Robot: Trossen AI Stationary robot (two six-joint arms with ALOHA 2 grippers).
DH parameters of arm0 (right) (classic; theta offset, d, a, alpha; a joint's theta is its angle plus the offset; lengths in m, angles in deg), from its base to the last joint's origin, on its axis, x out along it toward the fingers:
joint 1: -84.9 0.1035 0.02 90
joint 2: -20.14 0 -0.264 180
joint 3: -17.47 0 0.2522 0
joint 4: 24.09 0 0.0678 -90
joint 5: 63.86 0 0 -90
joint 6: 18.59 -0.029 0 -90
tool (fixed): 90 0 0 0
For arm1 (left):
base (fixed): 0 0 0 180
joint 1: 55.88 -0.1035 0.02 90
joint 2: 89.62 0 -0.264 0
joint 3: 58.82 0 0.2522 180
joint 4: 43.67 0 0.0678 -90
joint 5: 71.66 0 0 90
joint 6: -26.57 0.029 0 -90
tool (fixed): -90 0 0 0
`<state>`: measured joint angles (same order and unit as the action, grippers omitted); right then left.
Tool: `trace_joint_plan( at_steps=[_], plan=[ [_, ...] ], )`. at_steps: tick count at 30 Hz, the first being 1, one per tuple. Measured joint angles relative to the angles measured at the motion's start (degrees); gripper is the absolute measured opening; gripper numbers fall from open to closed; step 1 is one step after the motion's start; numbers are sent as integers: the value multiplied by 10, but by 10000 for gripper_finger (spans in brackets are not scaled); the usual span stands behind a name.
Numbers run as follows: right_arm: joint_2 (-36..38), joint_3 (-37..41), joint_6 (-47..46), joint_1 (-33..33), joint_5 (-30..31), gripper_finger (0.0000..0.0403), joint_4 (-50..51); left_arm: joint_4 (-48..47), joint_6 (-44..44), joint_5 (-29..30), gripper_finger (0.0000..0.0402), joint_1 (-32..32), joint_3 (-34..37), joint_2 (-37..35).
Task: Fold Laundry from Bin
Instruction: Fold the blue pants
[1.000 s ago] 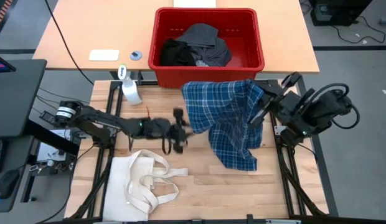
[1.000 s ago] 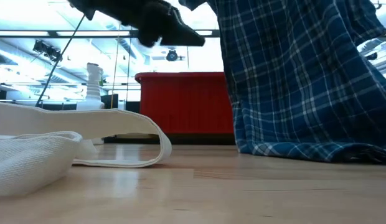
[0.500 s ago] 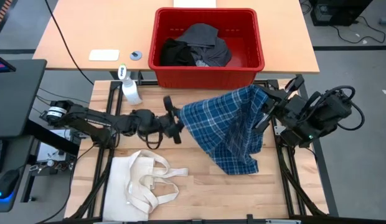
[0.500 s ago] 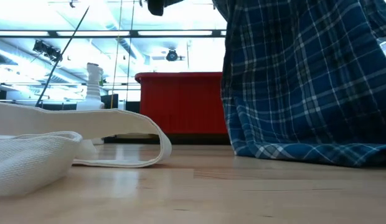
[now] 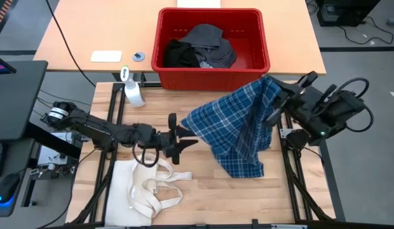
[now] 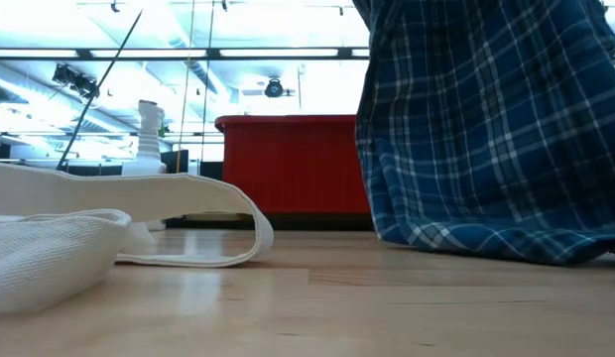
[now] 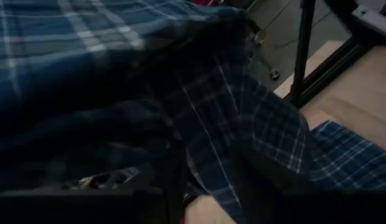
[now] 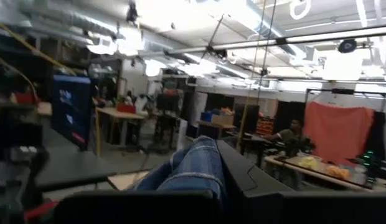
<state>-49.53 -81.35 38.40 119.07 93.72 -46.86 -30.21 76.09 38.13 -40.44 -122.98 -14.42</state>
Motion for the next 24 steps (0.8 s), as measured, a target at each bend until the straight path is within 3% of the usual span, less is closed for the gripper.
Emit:
trace_joint_plan(
  at_steps=[7, 14, 20, 24],
  plan=[
    [15, 0, -36, 18, -67, 9, -50, 12, 38, 6, 127, 62, 0, -2],
    [13, 0, -63, 18, -108, 9, -45, 89, 40, 11, 127, 41, 0, -2],
    [13, 0, -62, 11, -118, 9, -47, 94, 67, 7, 127, 15, 0, -2],
    [13, 0, -76, -1, -127, 9, -44, 93, 30, -54, 127, -17, 0, 7]
  ],
)
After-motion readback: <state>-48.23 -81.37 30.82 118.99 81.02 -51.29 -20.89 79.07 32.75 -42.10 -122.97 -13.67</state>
